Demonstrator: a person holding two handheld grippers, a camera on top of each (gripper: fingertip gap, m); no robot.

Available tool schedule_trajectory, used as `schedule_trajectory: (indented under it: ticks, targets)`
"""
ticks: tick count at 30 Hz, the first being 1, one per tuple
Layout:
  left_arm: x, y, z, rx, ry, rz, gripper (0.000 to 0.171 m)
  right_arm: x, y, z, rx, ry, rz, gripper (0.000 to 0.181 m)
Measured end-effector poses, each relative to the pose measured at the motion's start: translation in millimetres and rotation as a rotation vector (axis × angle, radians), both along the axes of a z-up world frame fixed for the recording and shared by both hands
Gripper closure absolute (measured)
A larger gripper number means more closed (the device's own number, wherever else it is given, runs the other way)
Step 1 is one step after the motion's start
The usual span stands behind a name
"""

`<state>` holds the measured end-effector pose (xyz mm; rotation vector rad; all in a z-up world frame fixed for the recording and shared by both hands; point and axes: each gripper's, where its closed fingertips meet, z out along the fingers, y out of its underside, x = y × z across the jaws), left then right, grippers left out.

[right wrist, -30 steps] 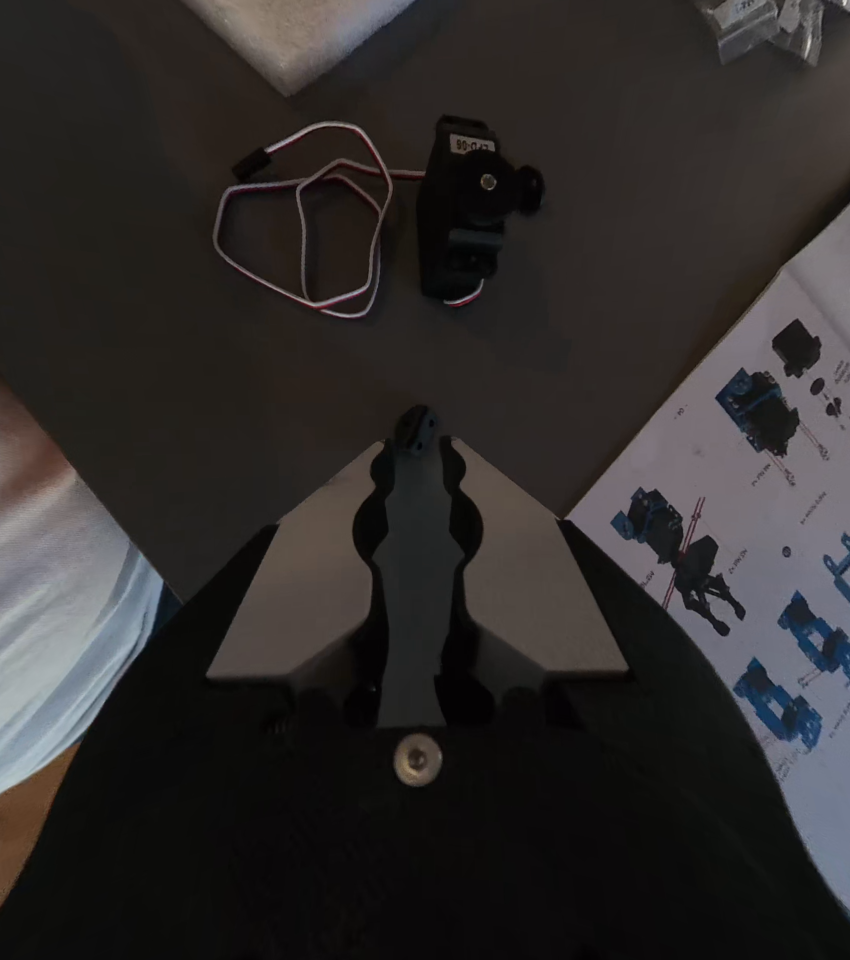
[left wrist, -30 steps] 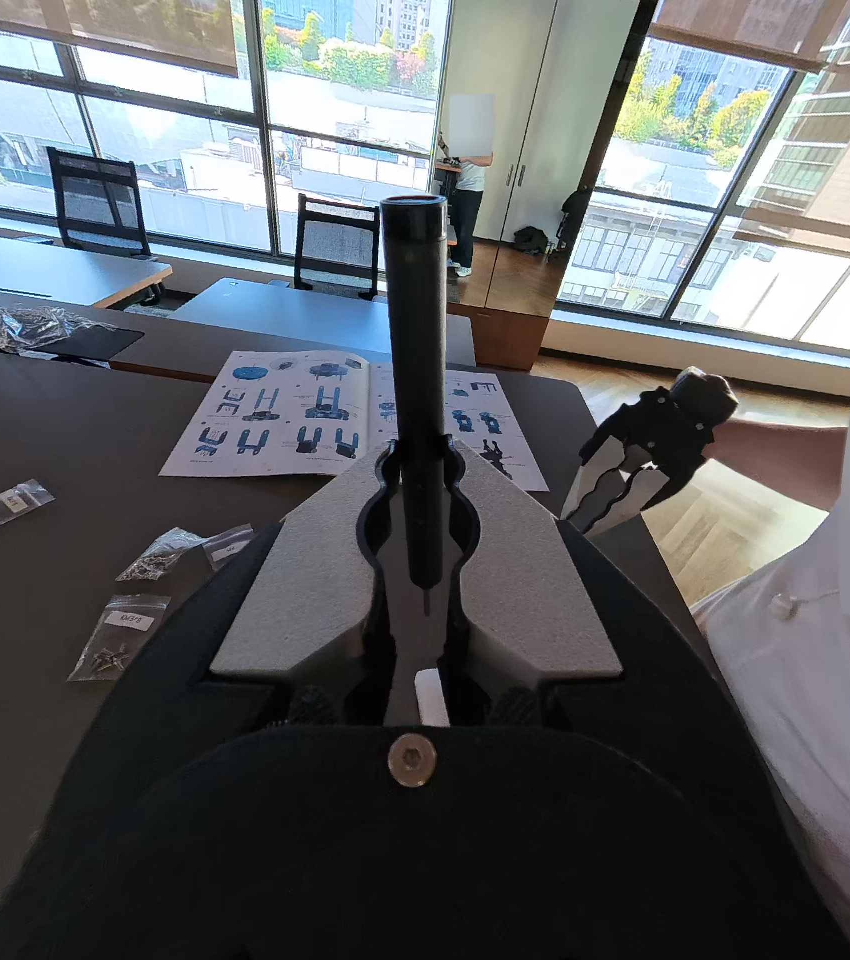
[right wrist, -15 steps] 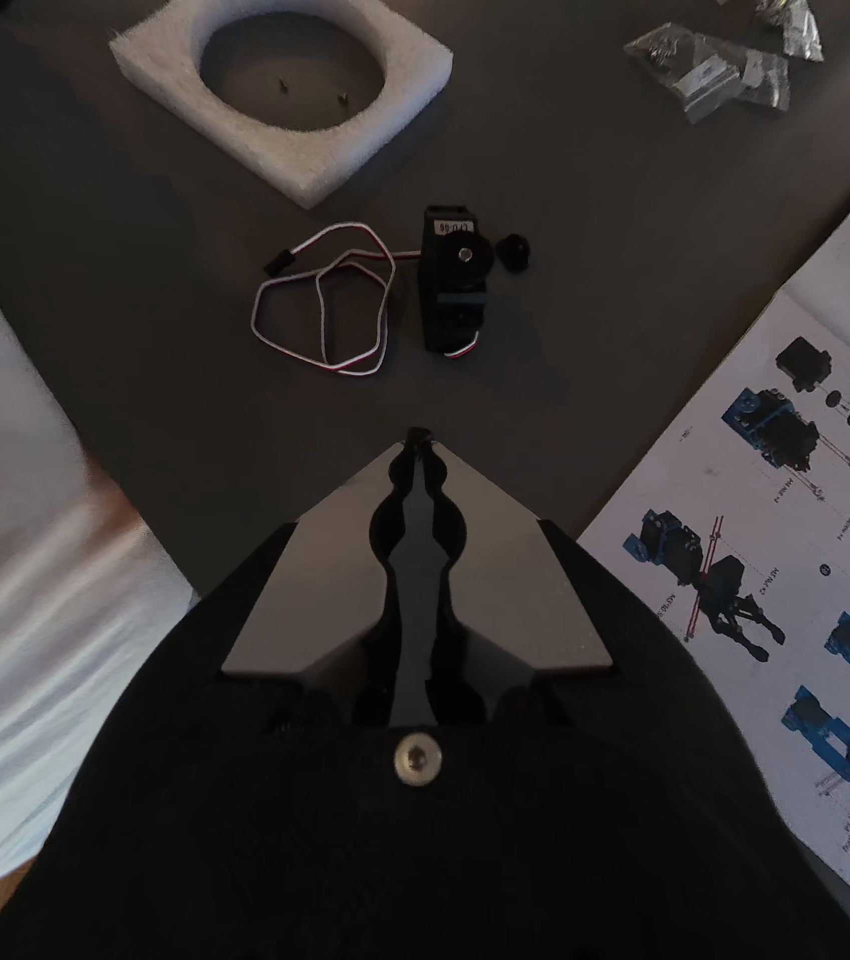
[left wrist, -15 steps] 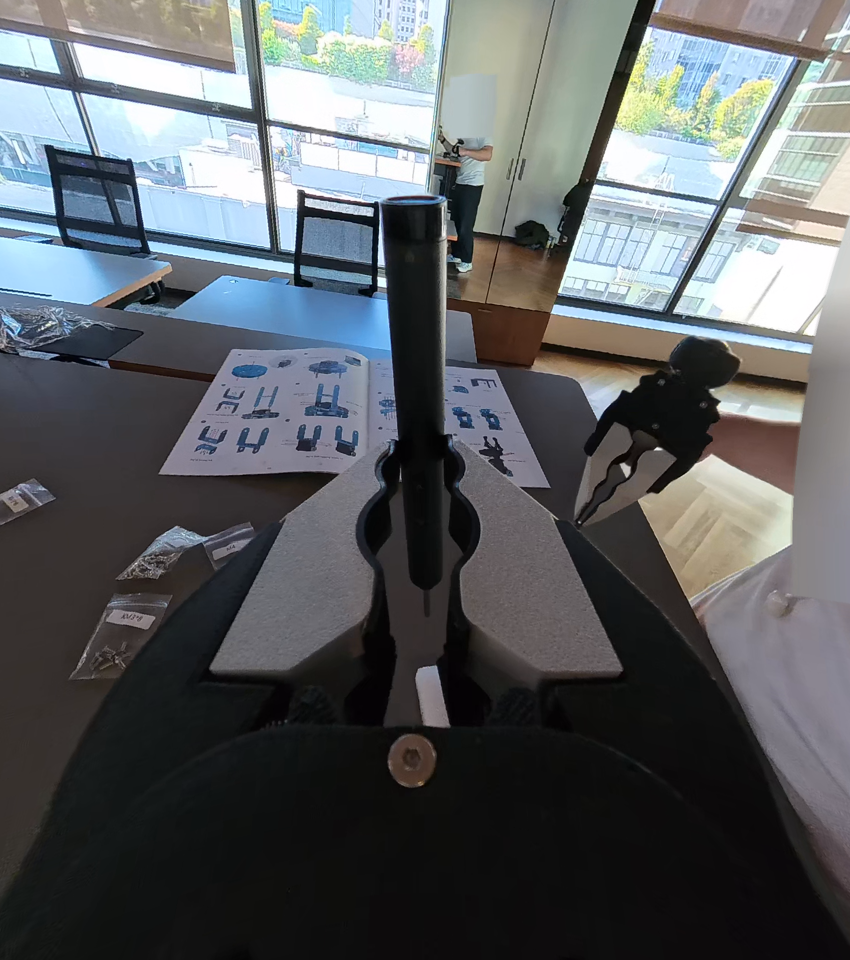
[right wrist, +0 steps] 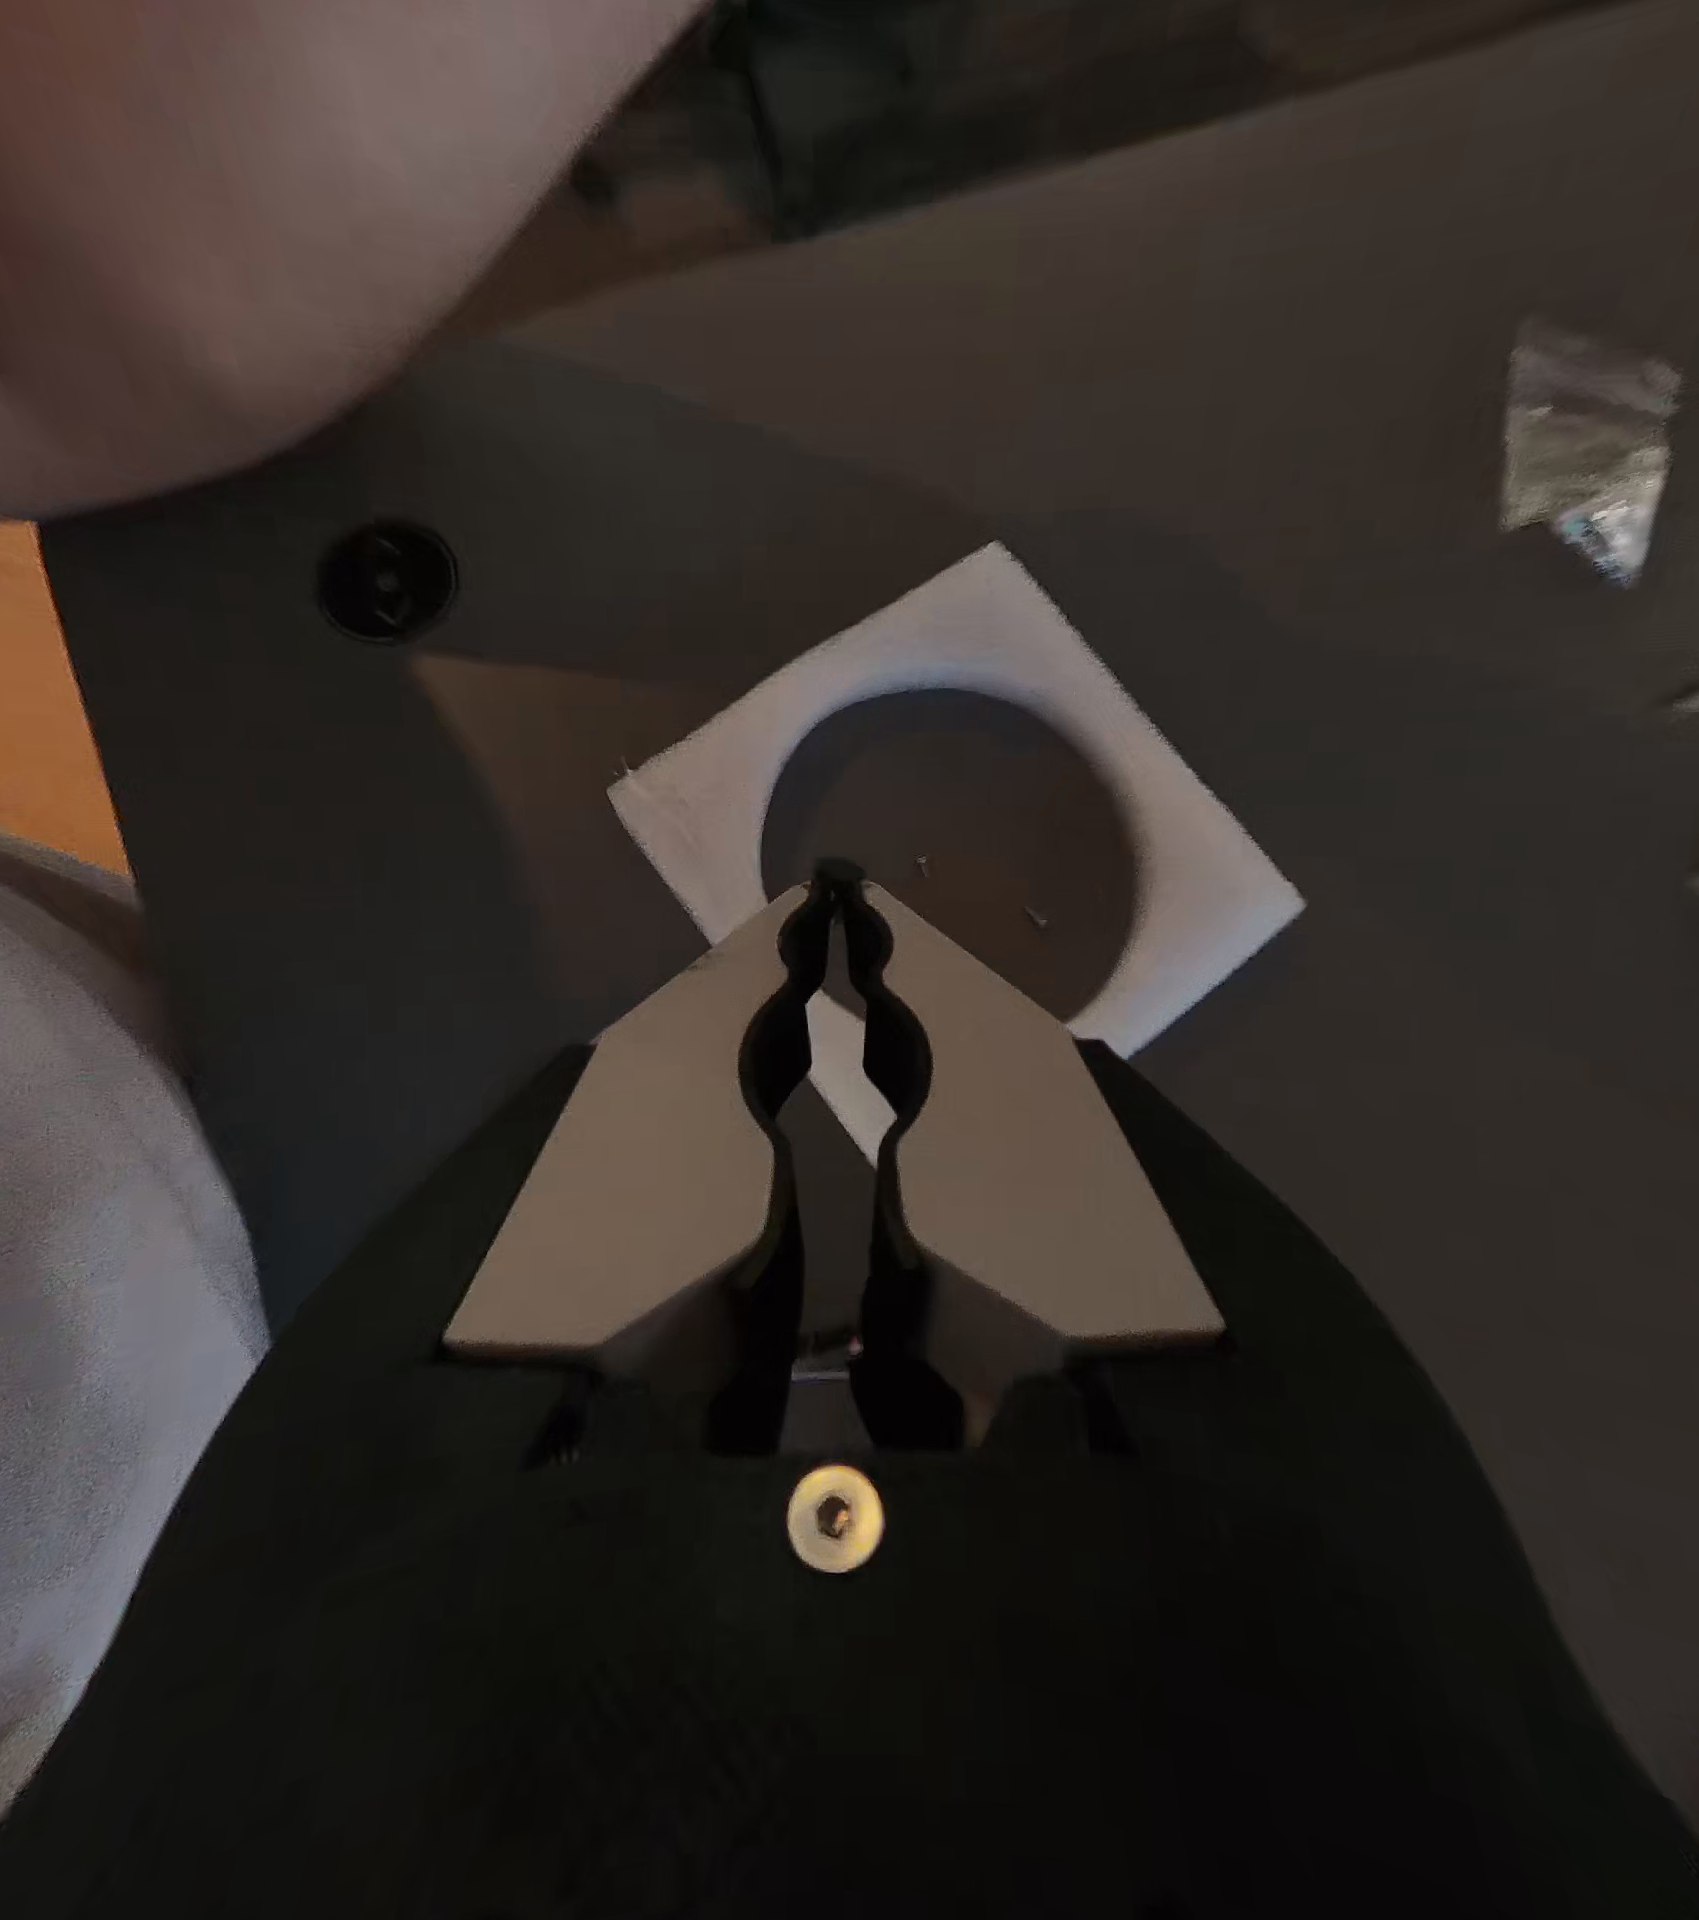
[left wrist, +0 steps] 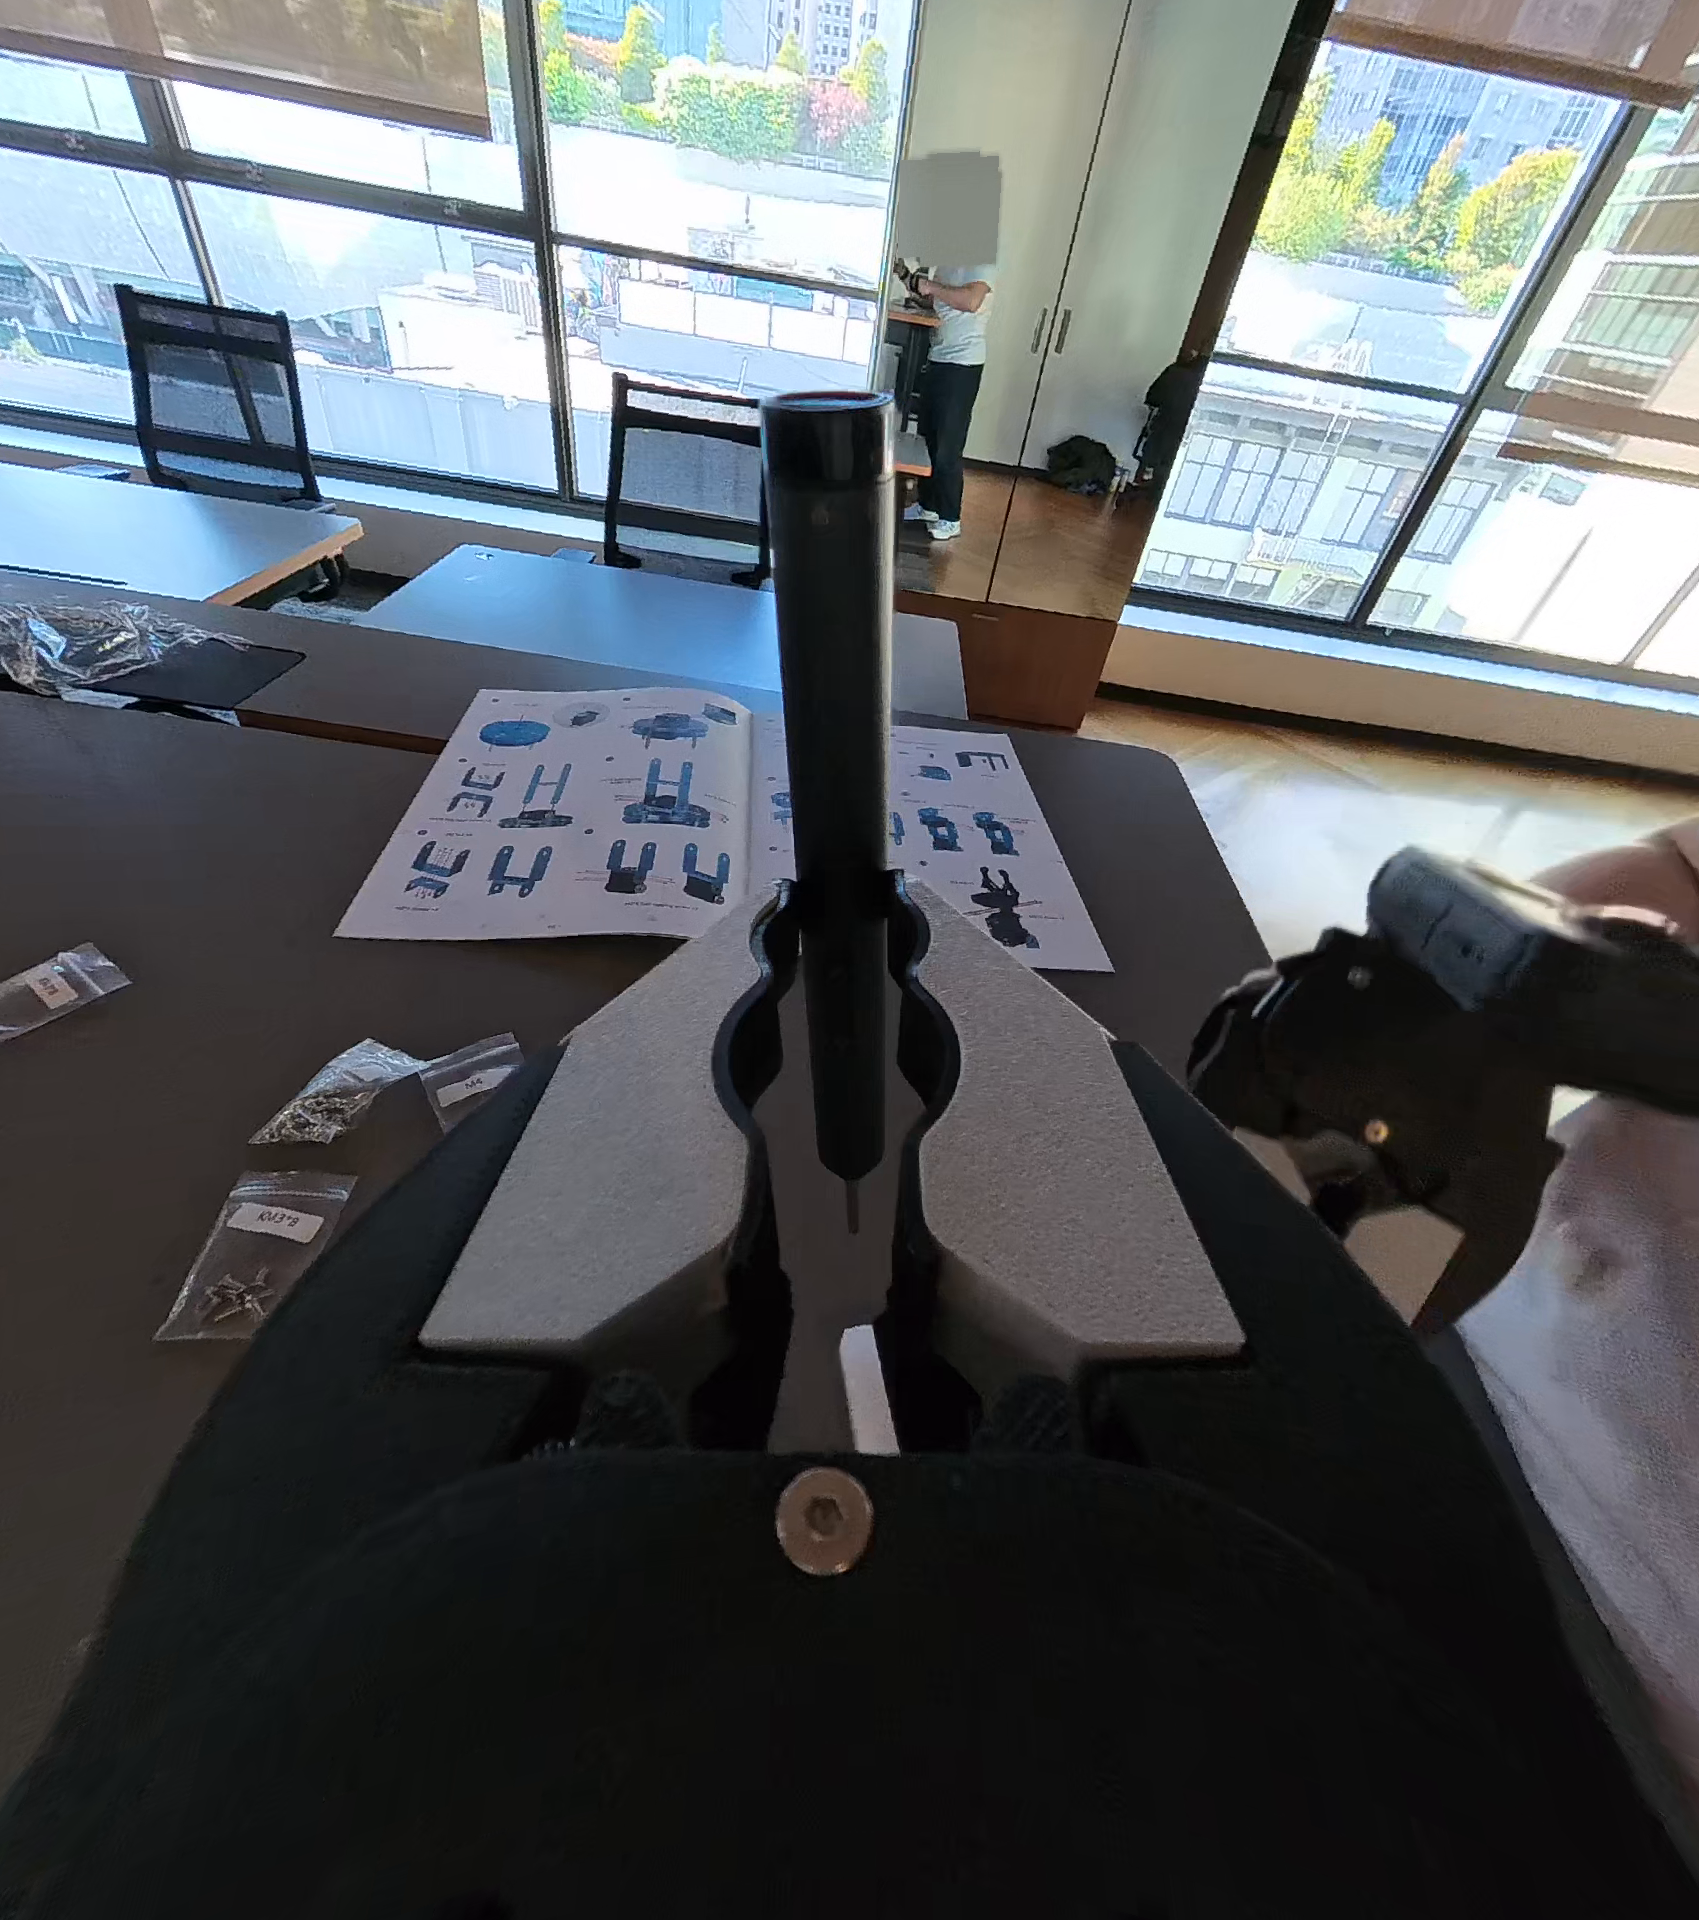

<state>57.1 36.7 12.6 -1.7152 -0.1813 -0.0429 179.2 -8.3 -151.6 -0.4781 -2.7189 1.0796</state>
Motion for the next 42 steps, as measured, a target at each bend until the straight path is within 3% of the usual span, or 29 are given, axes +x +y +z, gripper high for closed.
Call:
schedule_trajectory:
  ticks: [3, 6, 9, 11, 12, 14, 19, 22, 24, 27, 31, 32, 34, 37, 40, 42]
  targets:
    - [-1.3, -3.6, 3.1, 0.013, 0.002, 0.006, 0.157, -2.5, -0.8, -17.2, 0.042, -0.016, -0.006, 0.178]
    - [-3.3, -6.9, 5.9, 0.032, -0.007, 0.007, 0.157, -0.2, 10.1, -0.8, 0.002, -0.047, -0.009, 0.167]
    - [-5.6, -9.2, 6.2, 0.04, -0.014, 0.01, 0.157, -27.0, 62.2, 48.2, -0.025, 0.067, -0.102, 0.167]
    - [-6.7, -9.8, 5.8, 0.043, -0.017, 0.009, 0.157, -53.0, 110.8, 61.6, -0.007, 0.123, -0.178, 0.172]
    - [-7.3, -9.6, 5.4, 0.043, -0.019, 0.008, 0.157, -65.4, 132.8, 52.9, 0.02, 0.111, -0.215, 0.17]
    - [-7.9, -8.7, 4.3, 0.041, -0.022, 0.005, 0.157, -65.9, 145.8, 20.1, 0.015, -0.019, -0.145, 0.167]
    - [-8.0, -7.4, 1.7, 0.037, -0.031, 0.007, 0.157, -70.6, 142.1, -27.6, -0.002, -0.113, -0.036, 0.163]
    - [-8.5, -8.4, 1.1, 0.034, -0.03, 0.015, 0.157, -68.4, 134.6, -33.3, -0.09, -0.235, -0.025, 0.166]
    - [-9.7, -9.6, 0.8, 0.032, -0.031, 0.021, 0.157, -67.6, 135.3, -37.8, -0.073, -0.24, -0.013, 0.177]
    - [-11.5, -11.3, 0.7, 0.032, -0.03, 0.029, 0.157, -71.5, 129.4, -23.4, -0.092, -0.19, -0.02, 0.179]
    - [-15.0, -14.0, -0.7, 0.026, -0.031, 0.043, 0.157, -60.7, 66.8, 51.9, -0.209, -0.033, 0.093, 0.18]
    - [-15.6, -14.9, -1.2, 0.024, -0.032, 0.046, 0.157, -52.4, 48.1, 50.8, -0.178, -0.035, 0.138, 0.18]
    - [-16.6, -17.2, -1.3, 0.025, -0.034, 0.054, 0.157, -35.1, 24.0, 18.1, -0.015, -0.096, 0.207, 0.18]
    - [-15.6, -20.2, 0.9, 0.037, -0.04, 0.054, 0.157, -29.2, 12.9, -20.5, 0.16, -0.041, 0.242, 0.179]
    - [-14.1, -20.2, 3.0, 0.043, -0.039, 0.049, 0.157, -25.7, 12.5, -16.4, 0.123, -0.06, 0.206, 0.159]
    - [-11.0, -16.3, 3.9, 0.047, -0.04, 0.033, 0.157, -24.1, 20.0, 6.6, 0.04, -0.042, 0.191, 0.155]
